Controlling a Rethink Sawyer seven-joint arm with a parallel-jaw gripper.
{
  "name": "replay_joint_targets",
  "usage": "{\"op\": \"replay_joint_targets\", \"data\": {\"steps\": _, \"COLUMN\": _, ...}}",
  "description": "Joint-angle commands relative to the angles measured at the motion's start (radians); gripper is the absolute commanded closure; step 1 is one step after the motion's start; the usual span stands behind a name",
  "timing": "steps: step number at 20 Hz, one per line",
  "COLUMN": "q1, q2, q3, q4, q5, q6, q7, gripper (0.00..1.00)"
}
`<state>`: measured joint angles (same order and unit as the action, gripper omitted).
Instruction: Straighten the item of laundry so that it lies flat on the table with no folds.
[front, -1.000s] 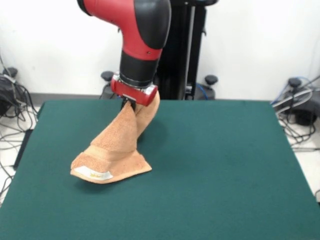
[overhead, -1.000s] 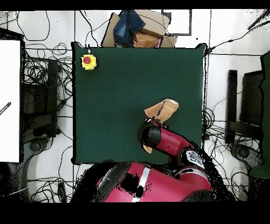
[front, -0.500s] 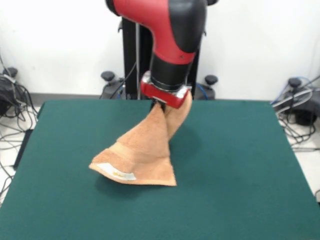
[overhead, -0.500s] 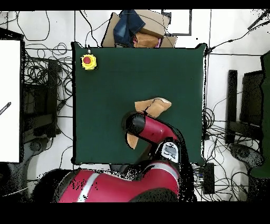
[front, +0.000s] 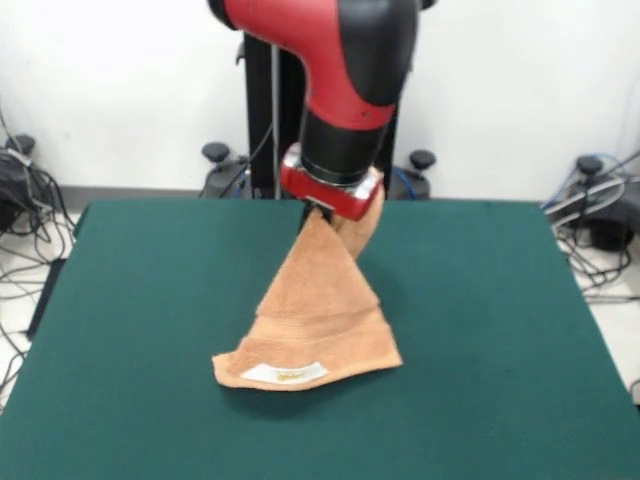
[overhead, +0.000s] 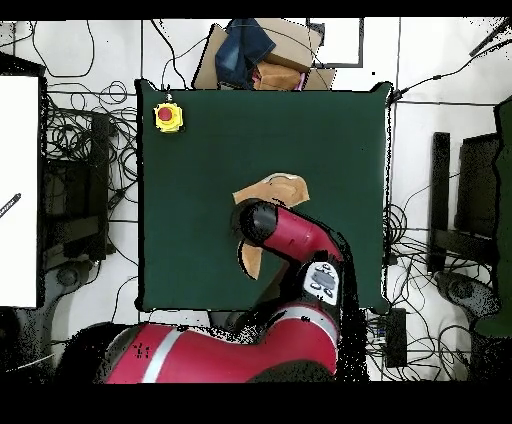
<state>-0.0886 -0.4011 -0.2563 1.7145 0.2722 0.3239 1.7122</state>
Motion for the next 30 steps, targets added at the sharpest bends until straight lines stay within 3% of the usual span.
{"op": "replay_joint_targets", "data": {"steps": 1, "q1": -0.140, "q2": 0.007, "q3": 0.122, "q4": 0.034, "q5": -0.019, "q6": -0.106, "q7": 0.129, "gripper": 1.00}}
{"op": "replay_joint_targets", "data": {"steps": 6, "q1": -0.151, "q2": 0.024, "q3": 0.132, "q4": 0.049, "q5": -0.045, "q6": -0.170, "q7": 0.142, "gripper": 1.00}}
{"op": "replay_joint_targets", "data": {"steps": 13, "q1": -0.127, "q2": 0.031, "q3": 0.119, "q4": 0.043, "q5": -0.031, "q6": -0.163, "q7": 0.160, "gripper": 1.00}}
{"op": "replay_joint_targets", "data": {"steps": 19, "q1": -0.003, "q2": 0.085, "q3": 0.003, "q4": -0.019, "q5": 0.019, "q6": -0.128, "q7": 0.218, "gripper": 1.00}}
{"op": "replay_joint_targets", "data": {"steps": 30, "q1": 0.040, "q2": 0.111, "q3": 0.013, "q4": -0.022, "q5": 0.075, "q6": -0.170, "q7": 0.256, "gripper": 1.00}}
